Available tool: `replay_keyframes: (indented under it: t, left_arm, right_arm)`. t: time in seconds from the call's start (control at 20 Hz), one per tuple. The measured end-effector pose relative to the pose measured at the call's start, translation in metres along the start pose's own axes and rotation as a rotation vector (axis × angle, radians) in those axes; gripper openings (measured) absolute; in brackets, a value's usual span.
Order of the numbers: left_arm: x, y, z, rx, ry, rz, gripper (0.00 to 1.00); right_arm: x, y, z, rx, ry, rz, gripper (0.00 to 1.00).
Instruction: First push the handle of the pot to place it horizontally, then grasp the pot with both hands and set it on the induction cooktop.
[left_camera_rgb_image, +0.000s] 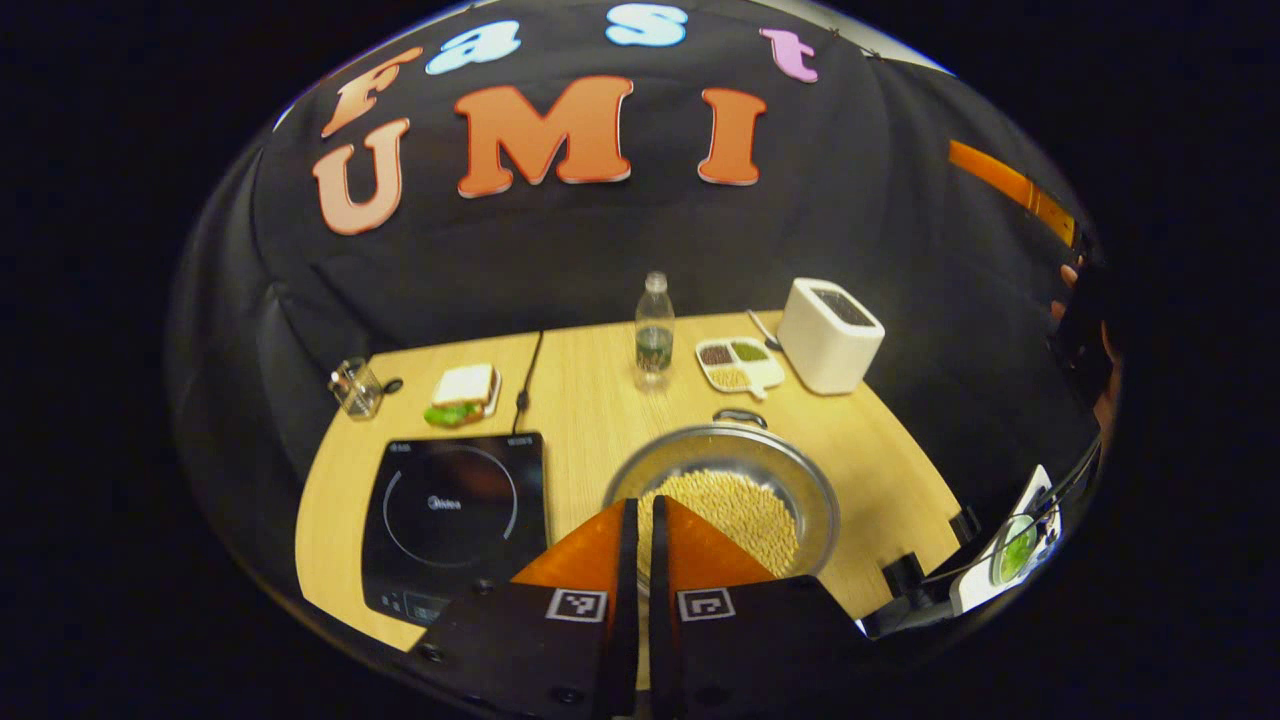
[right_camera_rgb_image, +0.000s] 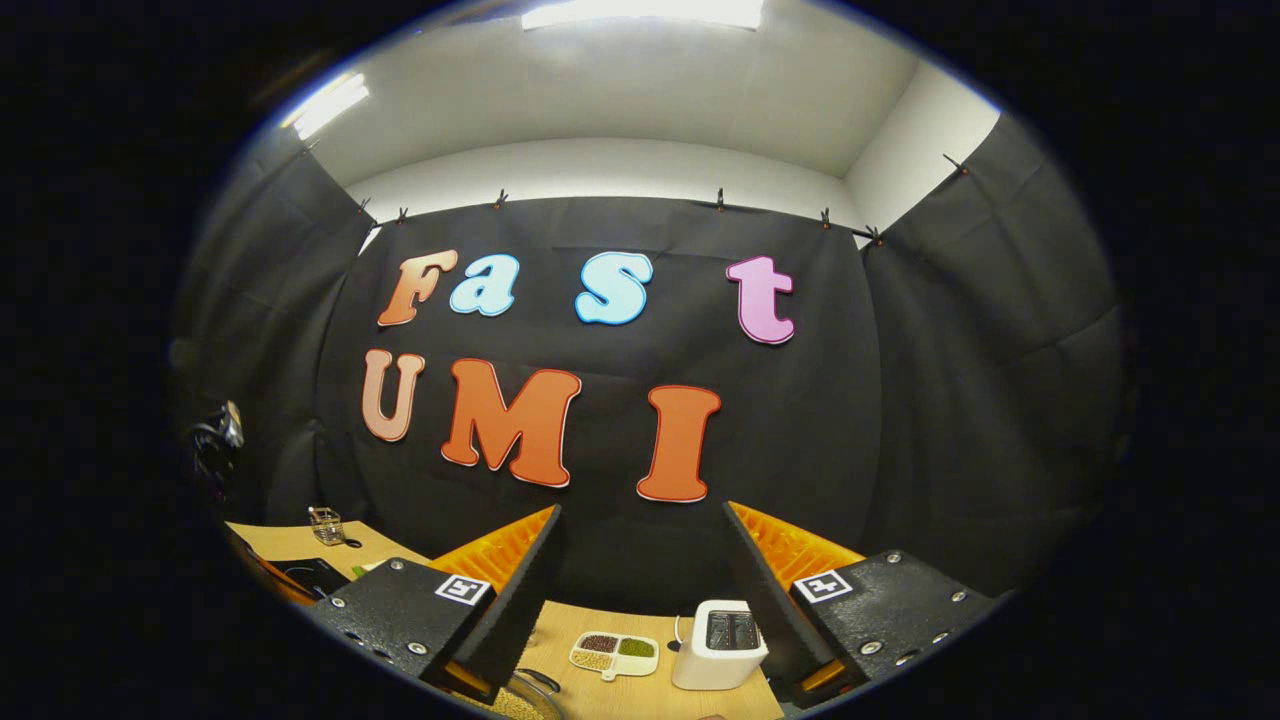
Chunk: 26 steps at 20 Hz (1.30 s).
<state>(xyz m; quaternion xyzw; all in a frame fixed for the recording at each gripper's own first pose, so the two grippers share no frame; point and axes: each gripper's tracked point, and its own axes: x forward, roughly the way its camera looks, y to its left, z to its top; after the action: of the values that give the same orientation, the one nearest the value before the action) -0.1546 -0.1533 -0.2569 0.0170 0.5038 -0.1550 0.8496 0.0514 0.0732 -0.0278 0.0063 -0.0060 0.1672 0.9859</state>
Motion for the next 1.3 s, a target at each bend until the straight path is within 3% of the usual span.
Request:
replay_keyframes:
  t: [0.3, 0.7, 1.0, 1.15, 1.3]
  left_arm:
    - [0.005, -0.04, -0.101, -0.114, 0.326, -0.063, 0.08]
    - [0.014, -0.091, -0.167, -0.328, 0.569, -0.127, 0.08]
    - [0.042, -0.089, -0.178, -0.579, 0.648, -0.097, 0.08]
    - [0.055, -0.097, -0.17, -0.767, 0.665, -0.121, 0.08]
    - [0.06, -0.089, -0.17, -0.774, 0.675, -0.102, 0.08]
  right_arm:
    - [0.003, 0.007, -0.031, 0.03, 0.051, 0.069, 0.95]
    - [-0.003, 0.002, -0.049, 0.026, 0.085, 0.109, 0.95]
    - [-0.004, -0.015, -0.054, 0.023, 0.091, 0.083, 0.95]
    - [-0.004, -0.02, -0.056, 0.027, 0.102, 0.069, 0.95]
    - [-0.002, -0.018, -0.061, 0.03, 0.12, 0.051, 0.95]
